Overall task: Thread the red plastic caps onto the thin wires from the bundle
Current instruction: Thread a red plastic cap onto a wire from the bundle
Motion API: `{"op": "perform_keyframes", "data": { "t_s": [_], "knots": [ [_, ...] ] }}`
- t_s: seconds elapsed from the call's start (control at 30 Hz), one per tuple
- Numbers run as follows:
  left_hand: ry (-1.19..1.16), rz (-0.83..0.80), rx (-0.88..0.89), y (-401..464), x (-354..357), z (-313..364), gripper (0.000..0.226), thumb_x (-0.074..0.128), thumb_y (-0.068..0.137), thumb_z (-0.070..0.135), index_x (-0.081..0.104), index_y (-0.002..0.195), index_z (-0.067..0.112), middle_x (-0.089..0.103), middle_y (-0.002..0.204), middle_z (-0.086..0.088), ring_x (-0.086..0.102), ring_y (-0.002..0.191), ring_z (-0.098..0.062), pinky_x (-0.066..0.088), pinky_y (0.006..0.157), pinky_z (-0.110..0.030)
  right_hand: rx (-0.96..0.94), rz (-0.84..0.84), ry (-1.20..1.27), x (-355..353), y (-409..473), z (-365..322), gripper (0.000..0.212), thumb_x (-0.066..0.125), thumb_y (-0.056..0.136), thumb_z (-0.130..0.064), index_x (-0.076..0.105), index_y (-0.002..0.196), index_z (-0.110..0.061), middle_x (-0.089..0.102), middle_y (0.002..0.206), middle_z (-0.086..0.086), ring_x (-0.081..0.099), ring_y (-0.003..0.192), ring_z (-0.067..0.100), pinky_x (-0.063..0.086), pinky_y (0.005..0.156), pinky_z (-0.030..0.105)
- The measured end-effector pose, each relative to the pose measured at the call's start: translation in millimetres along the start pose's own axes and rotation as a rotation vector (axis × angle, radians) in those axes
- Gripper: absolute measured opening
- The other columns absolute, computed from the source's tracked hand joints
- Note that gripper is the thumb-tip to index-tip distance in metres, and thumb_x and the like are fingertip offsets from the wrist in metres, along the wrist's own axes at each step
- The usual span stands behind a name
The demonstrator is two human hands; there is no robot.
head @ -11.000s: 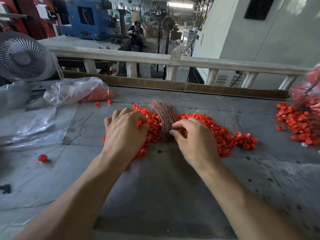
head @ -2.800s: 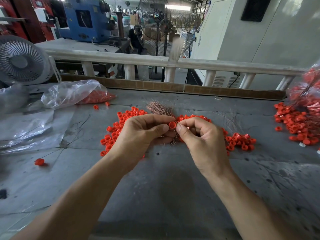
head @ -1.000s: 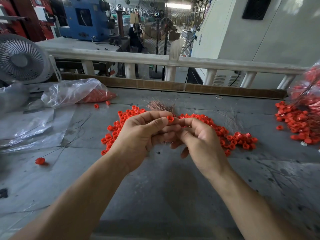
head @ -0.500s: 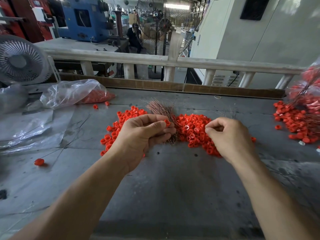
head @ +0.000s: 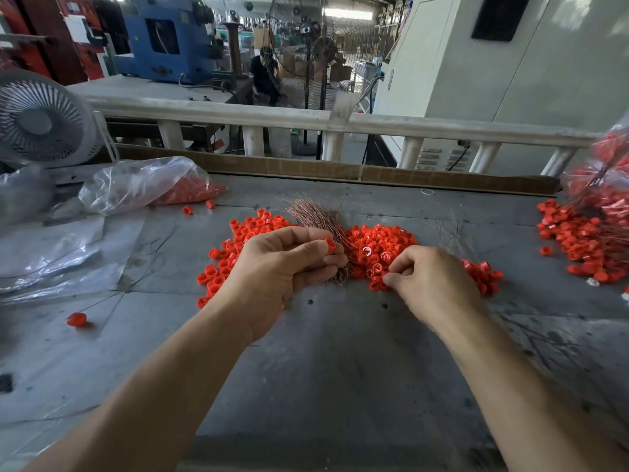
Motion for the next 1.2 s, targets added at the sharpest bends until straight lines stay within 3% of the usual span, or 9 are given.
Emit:
{"op": "perform_keyframes", "data": {
  "t_s": [0.17,0.3,0.47,0.63,0.87,0.97,1.03,1.2],
  "knots": [
    [-0.004,-0.009,-0.002,1.0,-0.6,-0.2,0.028,0.072,0.077,0.009,0.069,0.103,-0.002,0.074,0.103,-0.027,0.075,0.099,-0.034,0.063,0.074,-0.028,-0.036,0.034,-0.047,-1.2,-2.1,-4.8,0.016,0.075,0.088,-0.025,0.068,0.074,-0.027,0.064,0.073,-0.015,0.059,0.070,0.012,0.037,0.056,0.026],
    [0.003,-0.019,-0.003,0.8,-0.3,-0.3,0.030,0.072,0.078,0.009,0.068,0.106,-0.002,0.075,0.104,-0.026,0.076,0.099,-0.033,0.063,0.075,-0.029,-0.051,0.107,0.000,-6.4,-1.2,-6.2,0.015,0.072,0.087,-0.024,0.066,0.074,-0.026,0.067,0.082,-0.009,0.064,0.078,0.017,0.045,0.063,0.031],
    [0.003,-0.023,-0.004,0.5,0.6,0.3,0.029,0.071,0.078,0.010,0.068,0.104,-0.001,0.075,0.103,-0.025,0.076,0.097,-0.033,0.063,0.074,-0.029,-0.051,0.053,-0.053,-0.3,-1.6,-4.8,0.014,0.078,0.086,-0.035,0.070,0.077,-0.028,0.062,0.072,-0.016,0.056,0.067,0.008,0.036,0.055,0.026],
    [0.002,-0.022,-0.004,-0.6,1.3,0.3,0.028,0.071,0.077,0.011,0.069,0.103,0.000,0.075,0.103,-0.026,0.076,0.096,-0.032,0.063,0.075,-0.029,-0.043,0.064,-0.041,0.4,-0.2,-3.8,0.017,0.074,0.087,-0.025,0.070,0.071,-0.027,0.063,0.069,-0.014,0.061,0.071,0.015,0.042,0.064,0.028],
    [-0.008,-0.008,-0.009,0.2,0.4,-0.1,0.029,0.072,0.077,0.011,0.069,0.103,-0.001,0.074,0.104,-0.026,0.076,0.097,-0.033,0.063,0.073,-0.029,-0.180,0.133,0.461,-10.5,-7.9,-16.7,0.014,0.074,0.091,-0.022,0.070,0.078,-0.026,0.070,0.070,-0.013,0.064,0.066,0.002,0.046,0.061,0.017],
    [-0.012,-0.006,-0.015,0.4,0.5,0.0,0.030,0.073,0.075,0.012,0.069,0.102,0.000,0.075,0.102,-0.026,0.076,0.096,-0.032,0.063,0.074,-0.029,-0.255,0.070,0.733,-11.6,-16.7,-32.9,0.012,0.076,0.091,-0.019,0.072,0.082,-0.026,0.072,0.076,-0.007,0.065,0.065,0.012,0.058,0.062,0.036],
    [-0.013,-0.014,-0.016,-0.1,0.5,1.2,0.033,0.073,0.074,0.012,0.069,0.104,-0.001,0.075,0.100,-0.024,0.076,0.093,-0.030,0.064,0.076,-0.031,-0.315,0.044,0.808,-10.8,-22.3,-41.1,0.011,0.077,0.091,-0.018,0.074,0.085,-0.027,0.073,0.080,-0.008,0.066,0.069,0.010,0.059,0.067,0.039],
    [-0.024,-0.020,-0.033,-0.8,0.3,3.2,0.037,0.073,0.074,0.012,0.068,0.108,-0.001,0.074,0.093,-0.021,0.075,0.082,-0.022,0.064,0.076,-0.030,-0.412,0.030,0.795,-6.1,-29.4,-48.2,0.011,0.077,0.091,-0.018,0.074,0.089,-0.028,0.073,0.087,-0.015,0.068,0.080,0.006,0.052,0.074,0.029]
  ]
}}
Point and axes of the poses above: each hand's wrist, its own y-axis towards the middle knuckle, its own x-axis out of the palm, z = x × y, the point moved 4 cm from there along y, towards the middle knuckle
